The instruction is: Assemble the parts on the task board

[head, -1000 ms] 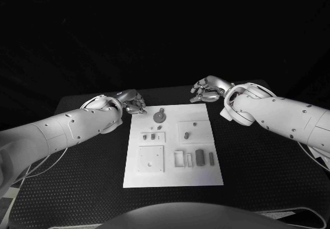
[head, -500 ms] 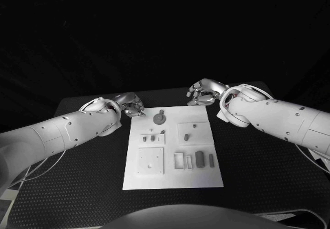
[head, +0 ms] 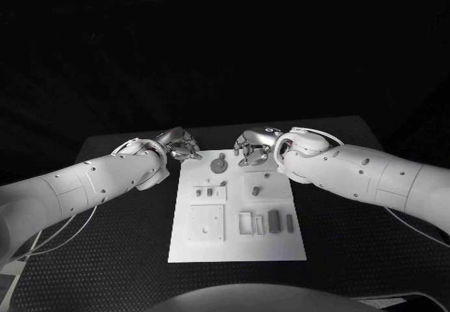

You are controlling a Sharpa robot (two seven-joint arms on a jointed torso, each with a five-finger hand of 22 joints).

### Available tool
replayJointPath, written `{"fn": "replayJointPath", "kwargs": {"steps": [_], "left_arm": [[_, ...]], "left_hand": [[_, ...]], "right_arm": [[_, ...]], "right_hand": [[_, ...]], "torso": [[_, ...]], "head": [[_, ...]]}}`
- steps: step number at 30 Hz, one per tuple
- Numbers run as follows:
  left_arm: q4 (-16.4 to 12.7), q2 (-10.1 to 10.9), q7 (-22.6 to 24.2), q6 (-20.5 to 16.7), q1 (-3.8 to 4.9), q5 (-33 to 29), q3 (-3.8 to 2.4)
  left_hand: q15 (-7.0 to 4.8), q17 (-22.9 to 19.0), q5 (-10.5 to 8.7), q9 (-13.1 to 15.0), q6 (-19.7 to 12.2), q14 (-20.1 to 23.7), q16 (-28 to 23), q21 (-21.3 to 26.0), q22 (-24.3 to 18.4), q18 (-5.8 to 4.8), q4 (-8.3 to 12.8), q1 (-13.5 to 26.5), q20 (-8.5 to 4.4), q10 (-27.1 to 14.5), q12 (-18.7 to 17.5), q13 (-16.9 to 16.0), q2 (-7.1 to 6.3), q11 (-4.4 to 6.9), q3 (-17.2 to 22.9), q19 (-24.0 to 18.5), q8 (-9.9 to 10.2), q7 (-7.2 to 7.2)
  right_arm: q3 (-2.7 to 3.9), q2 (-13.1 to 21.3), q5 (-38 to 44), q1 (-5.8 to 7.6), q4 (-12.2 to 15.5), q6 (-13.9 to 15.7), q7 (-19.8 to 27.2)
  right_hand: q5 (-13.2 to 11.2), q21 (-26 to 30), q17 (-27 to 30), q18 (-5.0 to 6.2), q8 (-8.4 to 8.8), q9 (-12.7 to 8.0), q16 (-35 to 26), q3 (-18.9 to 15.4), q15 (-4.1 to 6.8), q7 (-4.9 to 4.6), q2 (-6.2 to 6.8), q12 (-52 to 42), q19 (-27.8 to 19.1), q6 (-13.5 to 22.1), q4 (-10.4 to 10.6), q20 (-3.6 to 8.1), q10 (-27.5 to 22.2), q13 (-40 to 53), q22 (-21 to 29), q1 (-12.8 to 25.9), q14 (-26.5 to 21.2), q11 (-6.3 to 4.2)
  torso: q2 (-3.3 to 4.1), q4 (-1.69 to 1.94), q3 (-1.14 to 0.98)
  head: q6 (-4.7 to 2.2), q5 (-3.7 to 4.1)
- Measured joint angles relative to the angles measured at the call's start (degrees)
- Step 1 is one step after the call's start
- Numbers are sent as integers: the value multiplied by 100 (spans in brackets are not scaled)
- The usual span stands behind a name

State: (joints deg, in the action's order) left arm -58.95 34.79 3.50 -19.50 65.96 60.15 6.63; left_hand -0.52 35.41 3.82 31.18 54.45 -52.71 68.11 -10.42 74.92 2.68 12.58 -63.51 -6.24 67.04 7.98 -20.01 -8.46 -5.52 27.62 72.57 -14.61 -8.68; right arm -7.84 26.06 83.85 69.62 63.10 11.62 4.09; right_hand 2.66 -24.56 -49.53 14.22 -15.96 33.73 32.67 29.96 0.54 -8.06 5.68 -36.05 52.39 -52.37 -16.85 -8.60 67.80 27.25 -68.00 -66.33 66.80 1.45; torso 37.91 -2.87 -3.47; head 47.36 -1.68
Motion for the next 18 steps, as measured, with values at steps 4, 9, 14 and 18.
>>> {"fn": "replayJointPath", "kwargs": {"steps": [4, 9, 14, 18], "left_arm": [[-12, 3, 30, -27, 0, -101, 0], [-17, -3, 59, -54, -1, -195, 0], [-28, 2, 82, -76, -1, -261, 0], [-63, 27, 100, -96, -1, -322, 0]], "left_hand": [[0, 0, 0, 0, 0, 0, 0, 0, 0, 0, 0, 0, 0, 0, 8, -7, 0, 0, 0, 0, 0, 0], [1, -1, 0, -1, 0, 1, 0, 0, 0, 0, 0, 0, 1, -22, 23, -18, 0, -3, 0, 0, 0, 0], [4, -1, 0, -1, 0, 4, 0, 0, -1, 0, 0, 0, 1, -42, 36, -25, 0, -2, 0, 0, 0, 0], [10, -1, 0, -1, 0, 10, 0, 0, -1, 0, 0, 0, 1, -42, 45, -33, 0, -2, 0, 0, 0, 0]], "right_arm": [[-61, -155, 233, -13, -132, -86, 42], [-83, -284, 451, -36, -219, -171, 74], [-121, -386, 628, -49, -249, -258, 87], [-155, -515, 746, -70, -354, -317, 92]], "right_hand": [[0, -199, -364, 0, 34, -41, 454, -104, 139, 23, 28, -490, 270, -23, 1, 115, 42, 445, -129, -28, 139, -24], [6, -589, -1011, 0, 68, -77, 1359, -216, 317, 81, 51, -1372, 569, -37, -1, 295, -41, 1216, -443, -51, 207, -78], [6, -971, -1565, 0, 100, -94, 2280, -216, 474, 146, 26, -2164, 739, -68, -1, 464, -214, 1915, -689, -76, 160, -82], [6, -1231, -1767, -1, 100, -98, 2759, -216, 485, 169, 26, -2536, 851, -92, -1, 536, -233, 2235, -696, -76, 150, -65]], "torso": [[2, 16, 2], [3, 25, 9], [4, 35, 10], [4, 35, 13]], "head": [[-18, -3], [-31, -26], [-36, -49], [-42, -64]]}}
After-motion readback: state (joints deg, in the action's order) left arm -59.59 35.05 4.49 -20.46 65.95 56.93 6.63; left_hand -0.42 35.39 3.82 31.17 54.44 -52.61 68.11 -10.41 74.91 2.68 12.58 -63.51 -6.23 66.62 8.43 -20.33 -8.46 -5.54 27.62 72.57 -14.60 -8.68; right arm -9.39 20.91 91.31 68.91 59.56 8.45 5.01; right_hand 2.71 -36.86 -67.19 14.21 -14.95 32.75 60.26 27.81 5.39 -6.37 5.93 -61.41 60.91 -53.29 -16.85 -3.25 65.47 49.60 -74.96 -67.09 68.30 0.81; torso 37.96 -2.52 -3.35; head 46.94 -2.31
